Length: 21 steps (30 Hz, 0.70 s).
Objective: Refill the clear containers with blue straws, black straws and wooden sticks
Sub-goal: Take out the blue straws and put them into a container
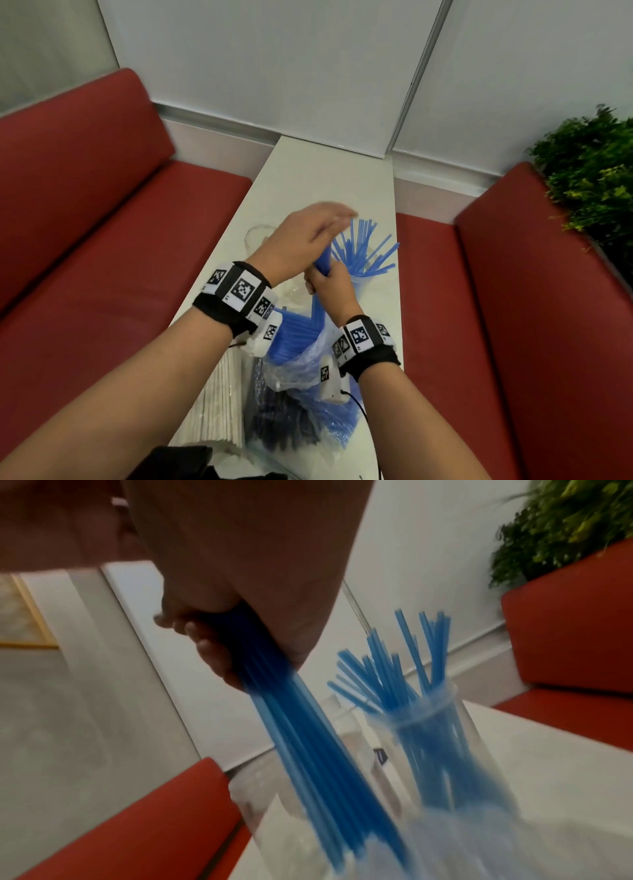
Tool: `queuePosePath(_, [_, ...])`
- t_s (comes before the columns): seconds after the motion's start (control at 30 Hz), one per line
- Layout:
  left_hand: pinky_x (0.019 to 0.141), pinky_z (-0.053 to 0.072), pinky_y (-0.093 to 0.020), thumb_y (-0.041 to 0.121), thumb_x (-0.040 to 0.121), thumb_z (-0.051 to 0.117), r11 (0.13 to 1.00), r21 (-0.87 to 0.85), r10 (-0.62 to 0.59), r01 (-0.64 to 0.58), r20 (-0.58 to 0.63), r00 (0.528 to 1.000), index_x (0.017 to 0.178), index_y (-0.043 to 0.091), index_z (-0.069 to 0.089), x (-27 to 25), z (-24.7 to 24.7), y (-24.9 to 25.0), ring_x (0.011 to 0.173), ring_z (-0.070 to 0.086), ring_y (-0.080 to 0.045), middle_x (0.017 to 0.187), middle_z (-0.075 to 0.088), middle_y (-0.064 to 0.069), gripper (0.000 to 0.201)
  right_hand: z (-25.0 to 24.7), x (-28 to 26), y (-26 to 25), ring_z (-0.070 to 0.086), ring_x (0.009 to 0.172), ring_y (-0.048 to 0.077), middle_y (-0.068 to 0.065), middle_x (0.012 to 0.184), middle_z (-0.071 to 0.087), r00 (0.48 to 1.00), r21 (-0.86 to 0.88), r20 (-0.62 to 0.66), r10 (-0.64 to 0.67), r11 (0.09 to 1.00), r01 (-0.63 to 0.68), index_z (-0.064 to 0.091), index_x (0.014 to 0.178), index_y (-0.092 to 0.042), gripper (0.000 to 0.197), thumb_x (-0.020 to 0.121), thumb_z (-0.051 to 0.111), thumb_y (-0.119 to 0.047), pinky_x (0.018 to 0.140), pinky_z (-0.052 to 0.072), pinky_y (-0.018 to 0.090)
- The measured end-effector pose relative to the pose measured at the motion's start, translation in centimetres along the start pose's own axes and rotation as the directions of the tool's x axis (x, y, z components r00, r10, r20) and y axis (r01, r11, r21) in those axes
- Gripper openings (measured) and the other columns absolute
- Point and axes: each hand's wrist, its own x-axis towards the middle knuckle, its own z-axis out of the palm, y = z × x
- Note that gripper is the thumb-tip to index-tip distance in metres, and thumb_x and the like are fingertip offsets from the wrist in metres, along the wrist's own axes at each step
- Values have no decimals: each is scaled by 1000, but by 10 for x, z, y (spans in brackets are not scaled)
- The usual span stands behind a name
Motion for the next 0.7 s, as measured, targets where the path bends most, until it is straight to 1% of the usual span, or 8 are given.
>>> queuePosePath(0.07, [100, 46, -25, 32, 102, 47, 943, -321, -173, 87, -250, 953, 119, 21, 65, 2, -1, -9, 114, 60, -5, 119, 67, 8, 27, -9, 2, -28, 45, 51, 13, 4, 58, 48, 997, 51, -57, -56, 997, 59, 55, 77, -9, 30, 98, 67, -26, 54, 39, 27])
queuePosePath(0.13, [97, 51, -39, 26, 102, 48, 799, -518, -479, 304, -245, 843, 104, 15, 69, 1, 4, -22, 103, 66, -18, 106, 71, -4, 24, -21, 5, -61, 47, 53, 16, 2, 58, 52, 985, 138, -133, -113, 982, 131, 61, 75, -15, 31, 93, 73, -37, 54, 42, 28])
queuePosePath(0.2, [96, 49, -43, 32, 103, 45, 531, -605, -712, 594, 62, 700, 94, 10, 68, -7, 12, -37, 95, 66, -26, 96, 72, -10, 33, -30, 7, -95, 49, 52, 17, -1, 58, 53, 970, 251, -181, -164, 946, 206, 61, 65, -29, 31, 89, 77, -40, 54, 45, 29])
queuePosePath(0.27, [99, 48, -45, 43, 103, 41, 169, -651, -707, 740, 443, 551, 100, 2, 65, -21, 22, -45, 100, 66, -32, 104, 70, -17, 48, -36, 8, -117, 49, 51, 16, -2, 58, 53, 960, 298, -201, -195, 922, 249, 60, 59, -32, 34, 87, 78, -42, 55, 47, 30])
queuePosePath(0.33, [98, 49, -48, 44, 102, 42, -146, -701, -588, 699, 629, 508, 110, -8, 61, -29, 33, -47, 107, 64, -40, 116, 65, -26, 56, -37, 8, -125, 50, 51, 16, -2, 59, 53, 959, 319, -193, -205, 912, 259, 60, 59, -34, 34, 86, 79, -41, 56, 48, 30])
queuePosePath(0.4, [96, 51, -50, 37, 102, 44, -342, -725, -506, 598, 678, 533, 113, -13, 60, -28, 43, -44, 108, 64, -42, 118, 62, -29, 53, -33, 5, -121, 50, 53, 16, -1, 61, 54, 966, 332, -170, -195, 911, 242, 61, 62, -33, 31, 87, 79, -38, 57, 48, 30])
queuePosePath(0.53, [99, 48, -48, 21, 103, 39, -468, -728, -438, 502, 684, 583, 119, -6, 54, -19, 53, -34, 114, 58, -31, 121, 55, -19, 35, -28, 0, -110, 52, 59, 19, 1, 61, 55, 966, 258, -144, -215, 934, 246, 61, 67, -27, 27, 87, 78, -34, 64, 47, 35])
queuePosePath(0.7, [49, 59, -30, 21, 101, 43, -429, -707, -545, 563, 699, 463, 86, -3, 61, -15, 52, -37, 59, 67, -23, 77, 62, -14, 34, -31, 4, -108, 51, 59, 18, 1, 61, 53, 966, 295, -107, -234, 921, 256, 59, 69, -27, 27, 88, 78, -31, 64, 48, 34])
